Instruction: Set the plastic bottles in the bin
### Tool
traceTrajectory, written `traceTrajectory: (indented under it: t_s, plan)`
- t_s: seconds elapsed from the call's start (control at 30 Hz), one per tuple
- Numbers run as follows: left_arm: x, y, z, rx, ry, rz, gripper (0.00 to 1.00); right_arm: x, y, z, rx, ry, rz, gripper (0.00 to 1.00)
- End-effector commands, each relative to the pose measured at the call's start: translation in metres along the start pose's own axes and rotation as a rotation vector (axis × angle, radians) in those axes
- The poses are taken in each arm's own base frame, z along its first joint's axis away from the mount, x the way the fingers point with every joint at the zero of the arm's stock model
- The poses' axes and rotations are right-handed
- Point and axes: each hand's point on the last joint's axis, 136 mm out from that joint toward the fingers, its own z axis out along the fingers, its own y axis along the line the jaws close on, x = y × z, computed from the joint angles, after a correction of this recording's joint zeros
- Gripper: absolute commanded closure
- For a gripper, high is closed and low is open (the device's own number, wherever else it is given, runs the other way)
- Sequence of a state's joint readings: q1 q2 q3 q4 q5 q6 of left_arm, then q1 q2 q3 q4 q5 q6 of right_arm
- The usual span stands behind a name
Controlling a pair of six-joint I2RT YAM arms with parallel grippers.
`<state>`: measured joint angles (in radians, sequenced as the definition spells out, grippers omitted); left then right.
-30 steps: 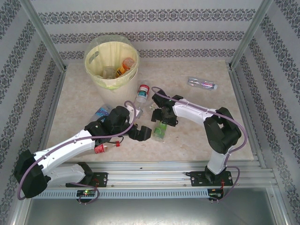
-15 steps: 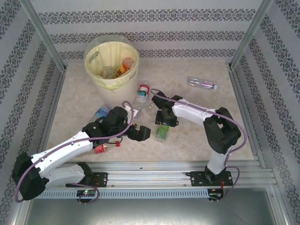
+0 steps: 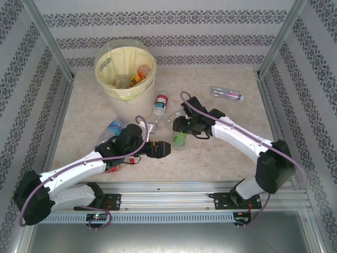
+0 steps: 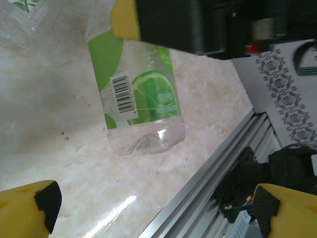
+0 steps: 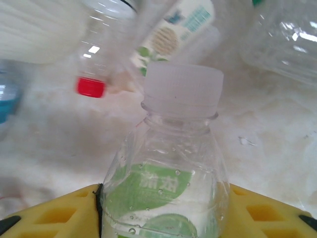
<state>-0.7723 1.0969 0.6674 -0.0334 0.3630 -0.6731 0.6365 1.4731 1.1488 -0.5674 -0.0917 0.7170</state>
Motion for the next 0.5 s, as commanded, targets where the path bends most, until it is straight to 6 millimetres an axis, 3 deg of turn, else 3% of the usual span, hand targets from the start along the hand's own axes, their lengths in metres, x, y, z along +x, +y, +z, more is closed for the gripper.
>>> traceTrajectory:
  t_s: [0.0, 0.23, 0.47]
  plan:
    - [-0.016, -0.021, 0.006, 0.092, -0.060, -0.043, 0.00, 0.001, 0.016, -0.016, -0.106, -0.013, -0.047, 0.46]
    - [-0.024, -0.024, 0.021, 0.126, -0.063, -0.122, 0.00, 0.001, 0.040, -0.046, -0.249, -0.057, -0.054, 0.46]
    - [-0.032, -0.028, 0.031, 0.149, -0.075, -0.161, 0.05, 0.001, 0.047, -0.058, -0.293, -0.075, -0.062, 0.46]
